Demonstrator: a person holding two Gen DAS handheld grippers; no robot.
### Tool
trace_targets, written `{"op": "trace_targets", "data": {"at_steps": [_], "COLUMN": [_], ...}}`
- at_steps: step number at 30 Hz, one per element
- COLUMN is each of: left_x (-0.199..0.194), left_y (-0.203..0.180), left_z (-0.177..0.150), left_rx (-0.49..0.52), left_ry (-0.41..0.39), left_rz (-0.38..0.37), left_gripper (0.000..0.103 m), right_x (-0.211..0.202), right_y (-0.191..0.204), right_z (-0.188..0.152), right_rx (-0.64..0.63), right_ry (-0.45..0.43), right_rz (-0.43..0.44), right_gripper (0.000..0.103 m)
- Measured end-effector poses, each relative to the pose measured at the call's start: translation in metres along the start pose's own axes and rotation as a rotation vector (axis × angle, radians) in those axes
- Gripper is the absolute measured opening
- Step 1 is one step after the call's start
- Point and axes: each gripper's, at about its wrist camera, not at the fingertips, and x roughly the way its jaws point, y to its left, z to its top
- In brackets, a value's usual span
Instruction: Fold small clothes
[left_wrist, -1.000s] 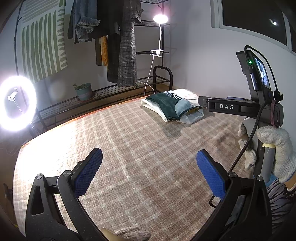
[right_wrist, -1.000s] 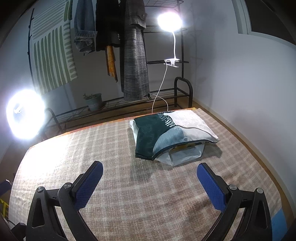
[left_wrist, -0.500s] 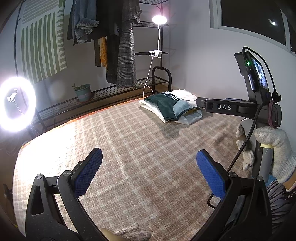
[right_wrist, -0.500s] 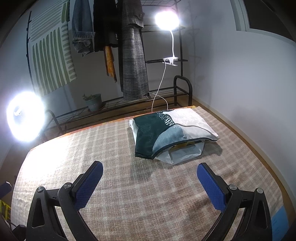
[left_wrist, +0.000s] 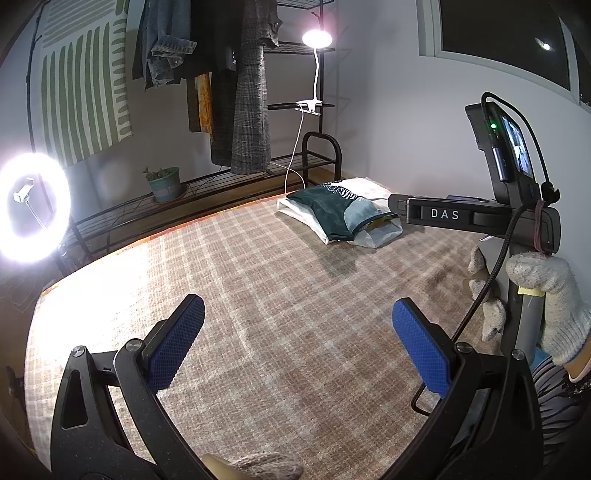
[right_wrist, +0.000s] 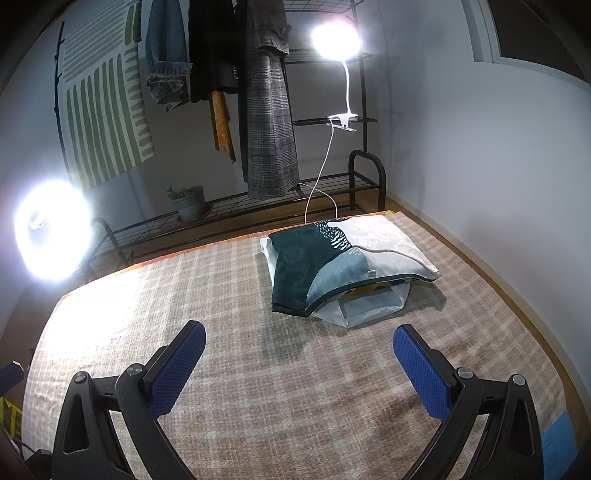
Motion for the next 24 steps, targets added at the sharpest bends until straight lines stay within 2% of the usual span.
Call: {"op": "trace_targets", "data": {"at_steps": [17, 24], "left_x": [0.0013, -0.001], "left_y": [0.0019, 0.003], "left_z": [-0.0013, -0.0029], "left_rx": [-0.011, -0.01], "left_ry": [0.01, -0.017], "left_rz": [0.01, 0.028], "left_gripper": [0.103, 0.103], "right_x": [0.0028, 0.004], "right_y": [0.0036, 0.0034], "right_z": [-0.001, -0.0007], "right_rx": [-0.009, -0.009], "right_ry": [0.009, 0.014], "right_rz": [0.011, 0.013], "right_gripper": [0.103, 0.103]}}
